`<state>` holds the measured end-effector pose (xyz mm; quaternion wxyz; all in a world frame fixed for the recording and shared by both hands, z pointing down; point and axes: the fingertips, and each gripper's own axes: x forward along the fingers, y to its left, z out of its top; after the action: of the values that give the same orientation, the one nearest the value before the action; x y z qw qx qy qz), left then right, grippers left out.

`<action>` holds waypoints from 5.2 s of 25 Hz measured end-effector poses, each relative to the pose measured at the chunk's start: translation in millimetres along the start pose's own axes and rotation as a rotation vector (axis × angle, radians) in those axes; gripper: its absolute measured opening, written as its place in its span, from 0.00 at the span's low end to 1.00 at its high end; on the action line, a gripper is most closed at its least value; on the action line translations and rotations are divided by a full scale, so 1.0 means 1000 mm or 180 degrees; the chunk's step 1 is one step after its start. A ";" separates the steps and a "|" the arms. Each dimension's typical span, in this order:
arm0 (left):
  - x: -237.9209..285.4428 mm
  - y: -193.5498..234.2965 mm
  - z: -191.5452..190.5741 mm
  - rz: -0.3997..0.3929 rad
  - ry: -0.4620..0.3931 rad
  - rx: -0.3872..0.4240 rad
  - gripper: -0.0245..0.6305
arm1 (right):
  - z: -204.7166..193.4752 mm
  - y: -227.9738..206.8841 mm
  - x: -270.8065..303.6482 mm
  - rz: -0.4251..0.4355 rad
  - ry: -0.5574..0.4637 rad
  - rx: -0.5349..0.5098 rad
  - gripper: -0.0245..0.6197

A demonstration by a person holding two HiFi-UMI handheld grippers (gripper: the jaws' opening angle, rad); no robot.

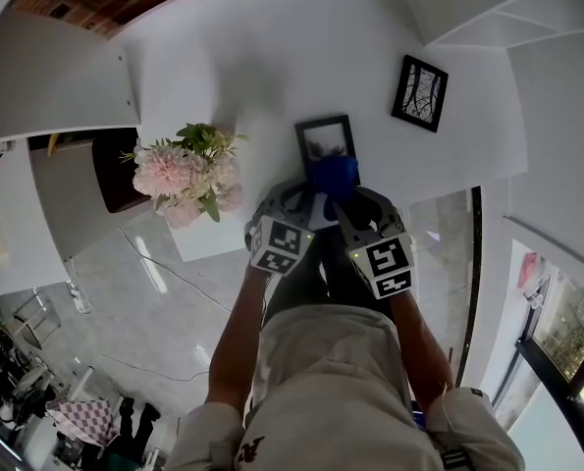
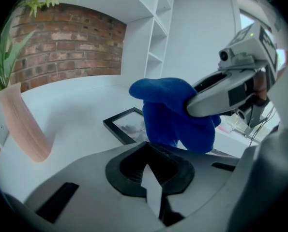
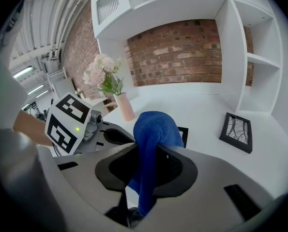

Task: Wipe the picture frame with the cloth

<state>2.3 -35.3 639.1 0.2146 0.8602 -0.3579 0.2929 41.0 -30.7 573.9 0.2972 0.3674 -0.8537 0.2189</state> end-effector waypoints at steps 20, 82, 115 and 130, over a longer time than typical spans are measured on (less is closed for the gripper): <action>0.004 0.000 -0.006 0.0017 0.0118 0.0033 0.04 | -0.008 0.001 0.055 0.0093 0.0269 0.0012 0.17; 0.004 0.002 -0.007 0.0076 0.0130 -0.0090 0.04 | 0.015 -0.080 0.011 -0.0824 0.0434 -0.0274 0.17; 0.004 0.001 -0.005 0.0088 0.0107 -0.0163 0.04 | 0.004 -0.014 0.107 -0.0033 0.0505 -0.0533 0.17; 0.004 0.001 -0.006 0.0100 0.0082 -0.0226 0.04 | 0.004 -0.028 0.108 -0.0169 0.0449 -0.0642 0.17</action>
<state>1.2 -34.6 646.2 0.2450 0.8425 -0.3788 0.2944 0.5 -105.0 647.4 0.3976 0.3418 -0.8383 0.1493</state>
